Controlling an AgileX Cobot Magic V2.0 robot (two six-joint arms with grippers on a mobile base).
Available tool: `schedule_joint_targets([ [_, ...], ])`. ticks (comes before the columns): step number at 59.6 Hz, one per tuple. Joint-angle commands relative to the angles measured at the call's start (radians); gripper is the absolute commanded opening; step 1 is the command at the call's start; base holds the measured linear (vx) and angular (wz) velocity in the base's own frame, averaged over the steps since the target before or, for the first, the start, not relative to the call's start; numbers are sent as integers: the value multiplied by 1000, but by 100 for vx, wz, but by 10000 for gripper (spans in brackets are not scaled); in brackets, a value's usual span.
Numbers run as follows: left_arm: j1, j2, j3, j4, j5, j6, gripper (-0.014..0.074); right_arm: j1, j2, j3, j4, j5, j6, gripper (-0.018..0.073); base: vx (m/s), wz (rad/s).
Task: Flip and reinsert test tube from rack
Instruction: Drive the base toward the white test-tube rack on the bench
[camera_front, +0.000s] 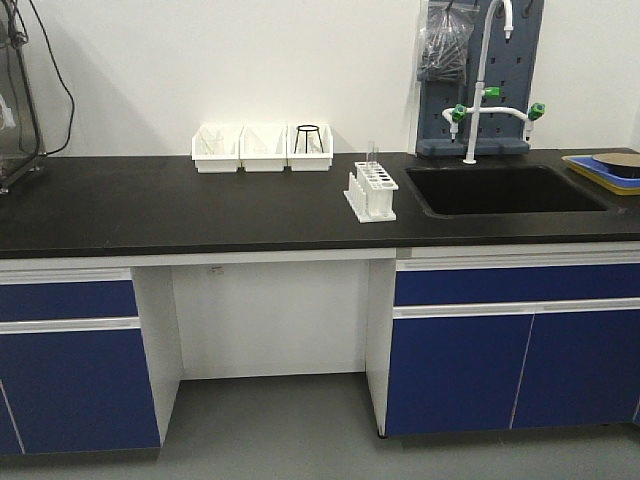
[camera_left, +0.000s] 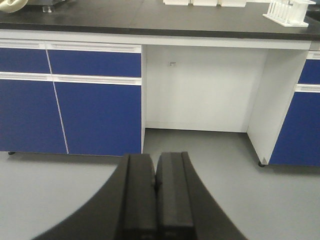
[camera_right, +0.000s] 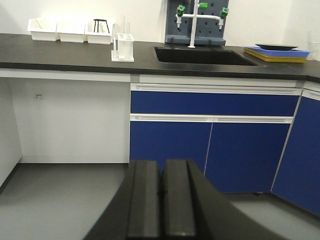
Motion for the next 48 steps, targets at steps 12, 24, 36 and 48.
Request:
schedule_joint_targets([
  [12,-5,-13,1,-4,-86,0,-6,-7,-10,1,-3,-79,-10,-8,11,3],
  [24,-5,-13,1,-4,-86,0,-6,-7,-10,1,-3,-79,-10,-8,25,-1],
  [36,-5,-13,1,-4,-86,0,-6,-7,-10,1,-3,-79,-10,-8,36,3],
  [48,-5,-13,1,-4,-86,0,-6,-7,-10,1,-3,-81,-10,-8,46,8],
])
